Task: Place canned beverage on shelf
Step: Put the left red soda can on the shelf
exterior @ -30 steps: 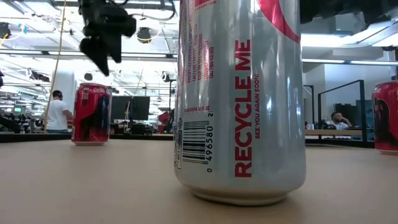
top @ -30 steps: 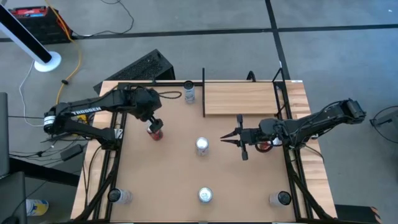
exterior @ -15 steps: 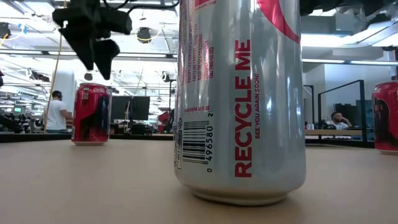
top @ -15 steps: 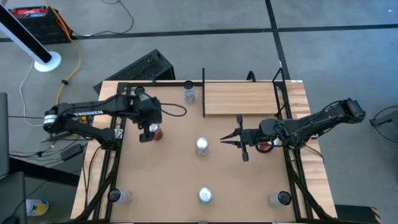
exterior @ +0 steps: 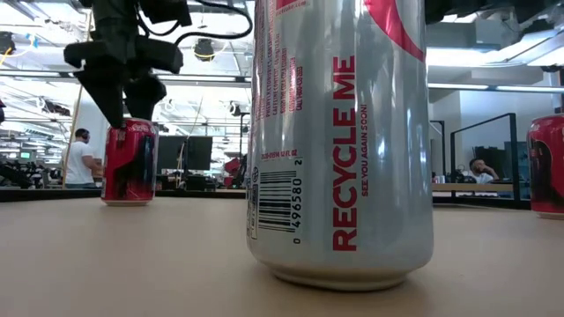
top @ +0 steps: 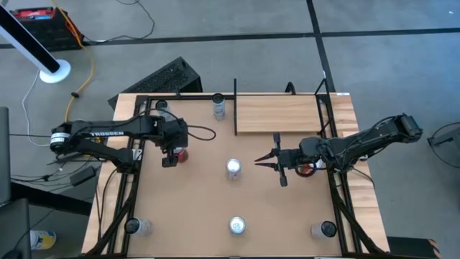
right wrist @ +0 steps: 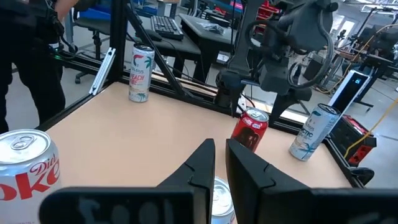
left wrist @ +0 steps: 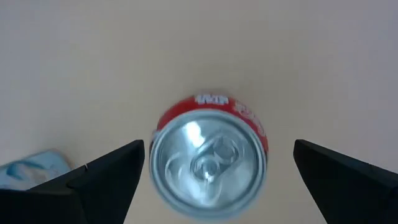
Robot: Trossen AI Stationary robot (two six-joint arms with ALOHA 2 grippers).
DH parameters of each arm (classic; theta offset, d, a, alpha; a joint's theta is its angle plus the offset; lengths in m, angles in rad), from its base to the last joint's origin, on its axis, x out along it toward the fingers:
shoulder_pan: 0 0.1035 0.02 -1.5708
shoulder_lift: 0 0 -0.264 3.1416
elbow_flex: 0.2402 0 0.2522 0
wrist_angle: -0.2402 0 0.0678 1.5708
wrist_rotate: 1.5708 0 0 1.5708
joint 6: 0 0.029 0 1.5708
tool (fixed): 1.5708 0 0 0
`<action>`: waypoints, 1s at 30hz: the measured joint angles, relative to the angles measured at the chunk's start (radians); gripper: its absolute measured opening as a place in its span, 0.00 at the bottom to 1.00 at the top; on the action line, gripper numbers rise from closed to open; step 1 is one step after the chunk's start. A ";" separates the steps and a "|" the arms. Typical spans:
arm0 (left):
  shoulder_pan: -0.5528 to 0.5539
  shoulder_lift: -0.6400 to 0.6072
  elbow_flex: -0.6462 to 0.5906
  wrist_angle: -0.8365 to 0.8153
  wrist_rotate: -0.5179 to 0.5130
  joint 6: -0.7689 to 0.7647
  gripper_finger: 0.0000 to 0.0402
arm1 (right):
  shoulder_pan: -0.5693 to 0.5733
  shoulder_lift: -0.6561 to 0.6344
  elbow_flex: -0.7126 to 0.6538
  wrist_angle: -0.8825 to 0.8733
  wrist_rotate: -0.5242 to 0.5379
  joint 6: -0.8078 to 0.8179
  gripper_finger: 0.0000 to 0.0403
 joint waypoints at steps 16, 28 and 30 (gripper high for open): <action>0.010 0.000 -0.022 0.017 0.004 -0.285 0.73 | 0.000 0.000 0.000 0.001 0.001 0.000 0.16; 0.064 0.000 0.071 -0.169 -0.011 -0.968 0.66 | 0.000 0.000 0.000 0.003 0.001 0.000 0.16; 0.062 0.000 0.070 -0.170 -0.007 -1.023 0.66 | 0.004 0.000 0.000 0.003 0.001 0.000 0.16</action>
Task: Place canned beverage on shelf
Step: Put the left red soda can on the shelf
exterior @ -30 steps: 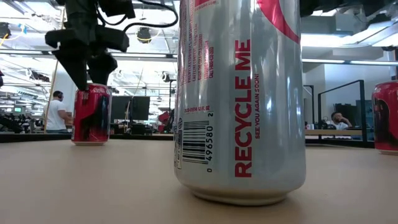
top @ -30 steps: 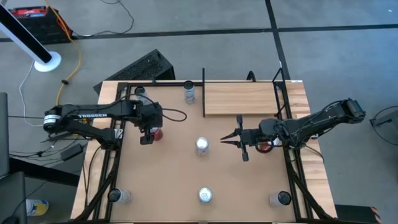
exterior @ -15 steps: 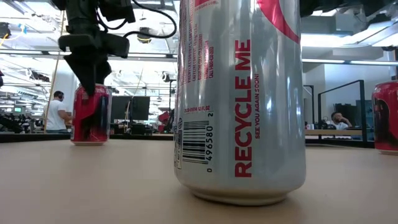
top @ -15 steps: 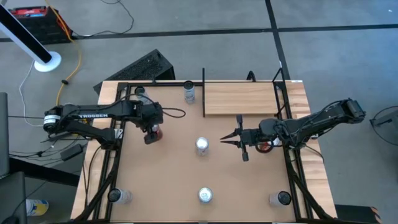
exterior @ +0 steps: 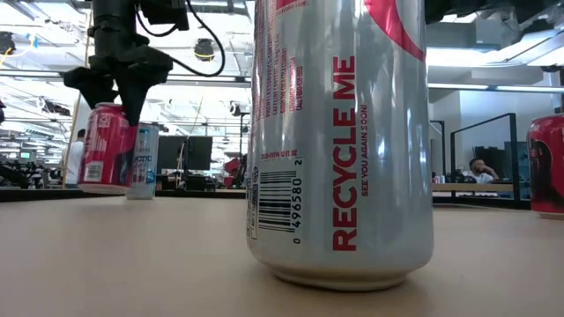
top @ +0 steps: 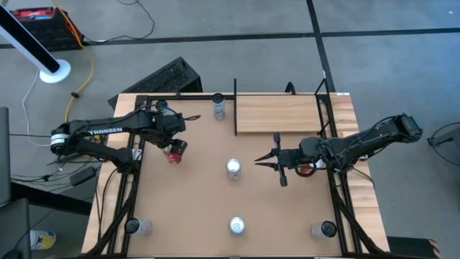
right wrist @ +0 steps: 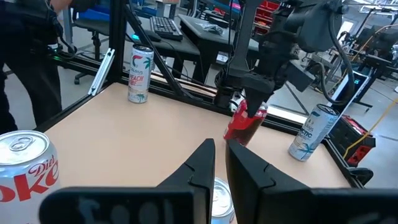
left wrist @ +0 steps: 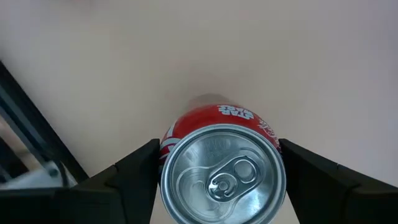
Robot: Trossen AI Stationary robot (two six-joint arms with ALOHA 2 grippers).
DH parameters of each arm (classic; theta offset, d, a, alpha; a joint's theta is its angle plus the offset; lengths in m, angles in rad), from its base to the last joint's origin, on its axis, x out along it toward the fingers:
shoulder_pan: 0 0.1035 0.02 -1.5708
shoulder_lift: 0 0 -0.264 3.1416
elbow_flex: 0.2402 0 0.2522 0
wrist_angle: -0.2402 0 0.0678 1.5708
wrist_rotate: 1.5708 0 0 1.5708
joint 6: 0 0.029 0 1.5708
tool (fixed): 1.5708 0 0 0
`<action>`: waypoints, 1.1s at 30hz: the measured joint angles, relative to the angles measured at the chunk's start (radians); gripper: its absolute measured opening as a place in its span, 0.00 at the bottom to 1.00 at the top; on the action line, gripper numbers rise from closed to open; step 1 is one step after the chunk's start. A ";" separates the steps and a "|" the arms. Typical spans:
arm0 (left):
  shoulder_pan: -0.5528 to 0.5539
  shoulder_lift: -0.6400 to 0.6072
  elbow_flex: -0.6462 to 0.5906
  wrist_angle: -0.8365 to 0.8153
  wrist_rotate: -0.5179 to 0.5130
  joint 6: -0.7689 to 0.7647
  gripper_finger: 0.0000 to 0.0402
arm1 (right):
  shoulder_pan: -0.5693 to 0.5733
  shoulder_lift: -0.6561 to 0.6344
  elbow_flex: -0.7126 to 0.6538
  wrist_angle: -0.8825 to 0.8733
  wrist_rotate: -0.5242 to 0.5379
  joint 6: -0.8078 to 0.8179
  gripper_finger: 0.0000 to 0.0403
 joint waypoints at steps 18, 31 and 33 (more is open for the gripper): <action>-0.003 0.000 0.000 0.026 -0.112 -0.155 0.89 | 0.020 0.000 0.001 -0.062 0.000 0.000 0.16; -0.005 -0.001 0.000 -0.004 0.107 0.105 0.90 | 0.020 0.000 0.000 -0.059 0.000 0.000 0.16; -0.034 -0.001 0.000 -0.015 0.166 0.054 0.90 | 0.020 0.000 0.001 -0.059 0.000 0.000 0.16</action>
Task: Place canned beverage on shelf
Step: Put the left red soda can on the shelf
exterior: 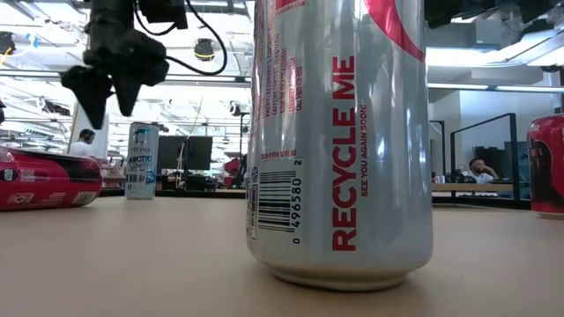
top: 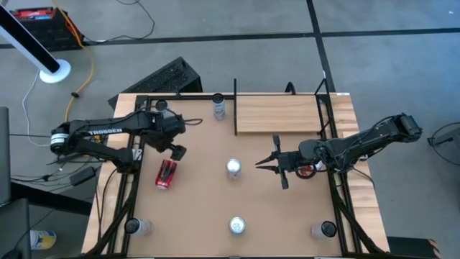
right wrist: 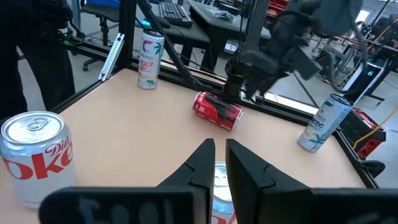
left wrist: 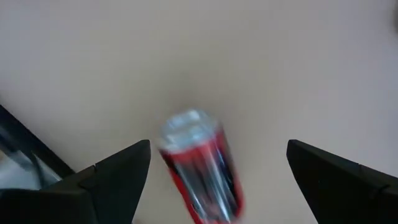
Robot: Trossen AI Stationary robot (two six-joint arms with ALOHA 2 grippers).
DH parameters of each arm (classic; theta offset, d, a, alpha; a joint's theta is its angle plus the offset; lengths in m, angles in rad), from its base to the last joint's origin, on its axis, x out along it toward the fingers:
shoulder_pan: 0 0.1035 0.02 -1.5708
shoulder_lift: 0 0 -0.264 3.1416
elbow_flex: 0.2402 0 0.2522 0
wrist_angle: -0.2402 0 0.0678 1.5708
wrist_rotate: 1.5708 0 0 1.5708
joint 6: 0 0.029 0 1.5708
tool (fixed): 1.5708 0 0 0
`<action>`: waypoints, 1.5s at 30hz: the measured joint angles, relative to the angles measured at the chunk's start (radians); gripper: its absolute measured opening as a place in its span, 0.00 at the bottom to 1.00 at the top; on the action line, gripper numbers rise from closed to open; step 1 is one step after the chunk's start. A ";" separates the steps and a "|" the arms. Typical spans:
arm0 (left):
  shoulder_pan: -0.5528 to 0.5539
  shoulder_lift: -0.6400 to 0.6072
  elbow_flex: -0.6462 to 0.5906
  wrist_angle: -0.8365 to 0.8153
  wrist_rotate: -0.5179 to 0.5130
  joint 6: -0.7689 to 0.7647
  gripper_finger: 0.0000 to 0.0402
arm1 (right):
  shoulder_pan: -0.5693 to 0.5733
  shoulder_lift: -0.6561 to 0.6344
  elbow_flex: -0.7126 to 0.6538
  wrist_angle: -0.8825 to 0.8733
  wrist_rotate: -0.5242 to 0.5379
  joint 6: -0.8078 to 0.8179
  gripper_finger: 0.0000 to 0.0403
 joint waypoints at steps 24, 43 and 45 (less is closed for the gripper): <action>-0.212 0.001 -0.295 0.229 0.076 -0.416 0.90 | 0.026 0.000 0.000 0.011 -0.001 0.000 0.16; -0.290 0.001 -0.334 0.261 0.152 -0.399 0.90 | 0.016 0.000 0.000 0.009 -0.001 -0.051 0.16; -0.305 0.001 -0.334 0.263 0.138 -0.413 0.90 | 0.016 0.000 0.000 0.009 -0.001 -0.050 0.16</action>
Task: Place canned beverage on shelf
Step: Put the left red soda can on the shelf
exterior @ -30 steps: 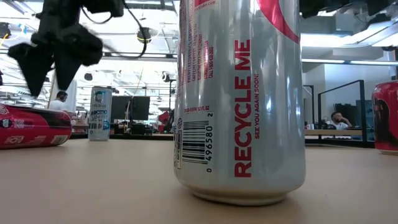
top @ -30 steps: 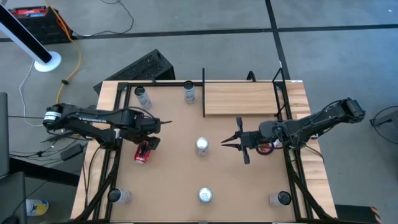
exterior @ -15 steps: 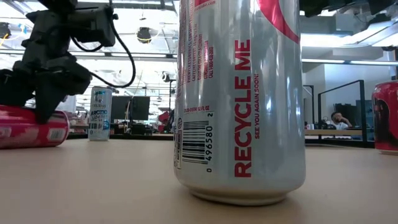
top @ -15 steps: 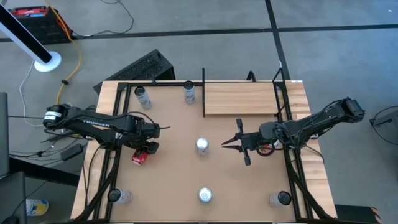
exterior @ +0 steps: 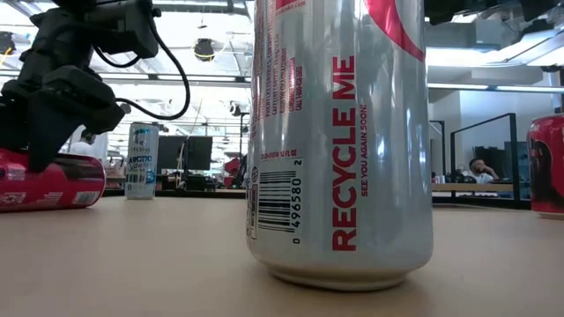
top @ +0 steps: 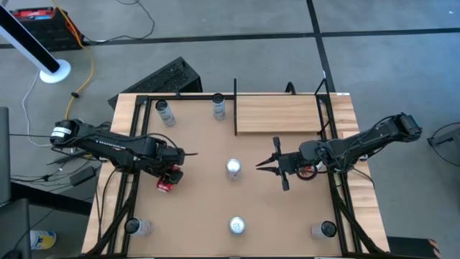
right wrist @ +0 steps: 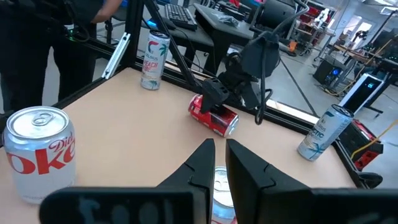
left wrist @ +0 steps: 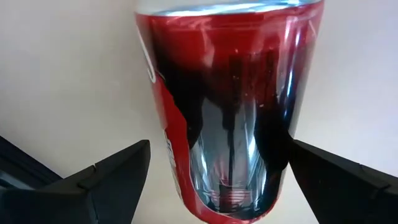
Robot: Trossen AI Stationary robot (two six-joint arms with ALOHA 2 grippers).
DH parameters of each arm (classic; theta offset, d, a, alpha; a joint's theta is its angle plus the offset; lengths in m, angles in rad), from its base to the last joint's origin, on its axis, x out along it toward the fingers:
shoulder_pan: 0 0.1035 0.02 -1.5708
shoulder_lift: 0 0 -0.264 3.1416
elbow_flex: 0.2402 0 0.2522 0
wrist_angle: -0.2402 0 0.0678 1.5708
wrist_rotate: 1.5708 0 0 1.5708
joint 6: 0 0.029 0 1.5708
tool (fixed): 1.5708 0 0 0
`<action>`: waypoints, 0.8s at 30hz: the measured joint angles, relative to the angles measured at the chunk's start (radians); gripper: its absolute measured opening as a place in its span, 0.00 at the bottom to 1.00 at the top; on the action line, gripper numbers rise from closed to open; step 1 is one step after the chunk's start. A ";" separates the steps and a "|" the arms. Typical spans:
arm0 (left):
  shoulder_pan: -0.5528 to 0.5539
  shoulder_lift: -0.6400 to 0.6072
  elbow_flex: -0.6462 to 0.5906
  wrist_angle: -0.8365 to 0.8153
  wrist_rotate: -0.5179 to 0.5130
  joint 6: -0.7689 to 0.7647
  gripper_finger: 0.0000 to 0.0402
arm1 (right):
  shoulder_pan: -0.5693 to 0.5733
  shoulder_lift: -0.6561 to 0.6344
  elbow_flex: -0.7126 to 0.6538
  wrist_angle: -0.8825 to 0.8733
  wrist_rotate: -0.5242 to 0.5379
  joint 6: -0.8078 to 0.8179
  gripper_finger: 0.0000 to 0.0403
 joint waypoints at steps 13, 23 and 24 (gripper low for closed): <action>-0.208 0.000 0.000 0.035 -0.112 -0.236 0.90 | 0.006 0.000 0.000 0.000 0.000 -0.004 0.16; -0.268 0.000 0.000 0.065 -0.171 -0.289 0.90 | 0.006 0.000 0.000 0.008 0.000 -0.004 0.16; -0.271 0.000 0.000 0.066 -0.176 -0.292 0.90 | 0.006 0.000 0.000 0.008 0.000 -0.004 0.16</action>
